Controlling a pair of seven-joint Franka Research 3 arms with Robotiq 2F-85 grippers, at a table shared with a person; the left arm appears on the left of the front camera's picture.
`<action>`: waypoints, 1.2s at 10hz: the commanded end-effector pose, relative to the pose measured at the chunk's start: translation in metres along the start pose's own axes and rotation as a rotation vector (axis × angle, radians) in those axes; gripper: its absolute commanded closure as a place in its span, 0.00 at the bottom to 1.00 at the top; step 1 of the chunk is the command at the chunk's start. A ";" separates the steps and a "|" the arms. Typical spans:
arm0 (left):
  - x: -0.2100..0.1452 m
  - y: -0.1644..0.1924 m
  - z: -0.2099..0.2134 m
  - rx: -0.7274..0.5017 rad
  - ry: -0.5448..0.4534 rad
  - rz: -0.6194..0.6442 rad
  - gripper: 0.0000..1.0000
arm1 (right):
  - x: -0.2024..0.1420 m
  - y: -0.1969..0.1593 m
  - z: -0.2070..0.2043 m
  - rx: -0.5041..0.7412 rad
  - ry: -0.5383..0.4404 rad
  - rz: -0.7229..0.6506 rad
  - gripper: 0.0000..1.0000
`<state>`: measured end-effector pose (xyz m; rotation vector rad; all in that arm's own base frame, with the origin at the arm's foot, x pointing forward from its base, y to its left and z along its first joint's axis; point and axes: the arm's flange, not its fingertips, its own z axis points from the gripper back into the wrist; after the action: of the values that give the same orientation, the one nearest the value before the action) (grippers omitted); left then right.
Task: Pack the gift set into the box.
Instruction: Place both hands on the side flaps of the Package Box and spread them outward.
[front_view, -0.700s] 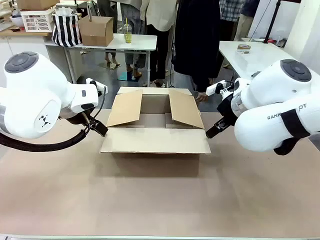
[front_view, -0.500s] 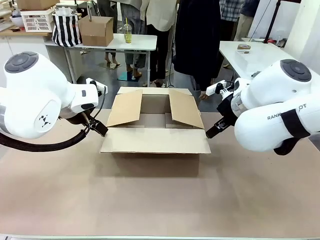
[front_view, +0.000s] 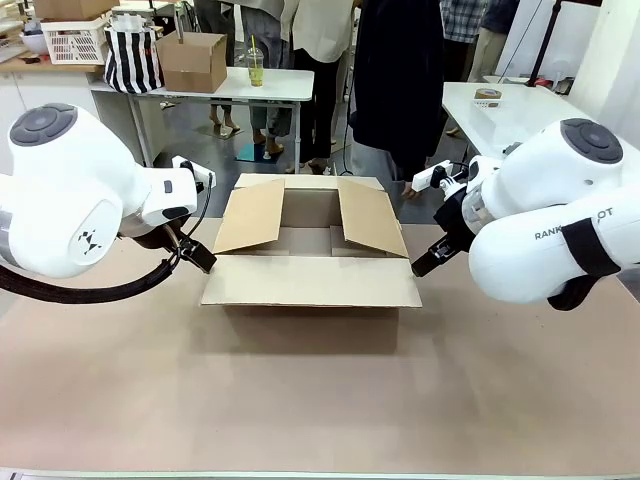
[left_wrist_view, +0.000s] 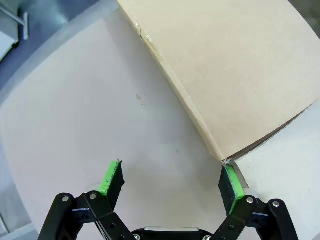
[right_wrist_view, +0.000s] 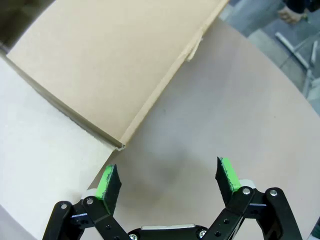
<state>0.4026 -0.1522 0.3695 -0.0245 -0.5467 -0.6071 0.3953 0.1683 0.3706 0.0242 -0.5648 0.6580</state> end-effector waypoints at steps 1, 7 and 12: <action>0.001 0.001 0.001 0.001 -0.004 0.001 0.00 | 0.000 0.000 0.000 0.000 -0.002 0.000 0.00; 0.001 0.001 0.001 0.001 -0.004 0.001 0.00 | 0.000 0.000 0.000 0.000 -0.002 0.000 0.00; -0.030 -0.026 0.133 -0.051 -0.187 0.020 0.00 | -0.019 -0.015 0.134 0.063 0.125 -0.108 0.00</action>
<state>0.3679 -0.1545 0.4537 -0.0655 -0.5646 -0.5978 0.3565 0.1193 0.4337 -0.0090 -0.3270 0.5569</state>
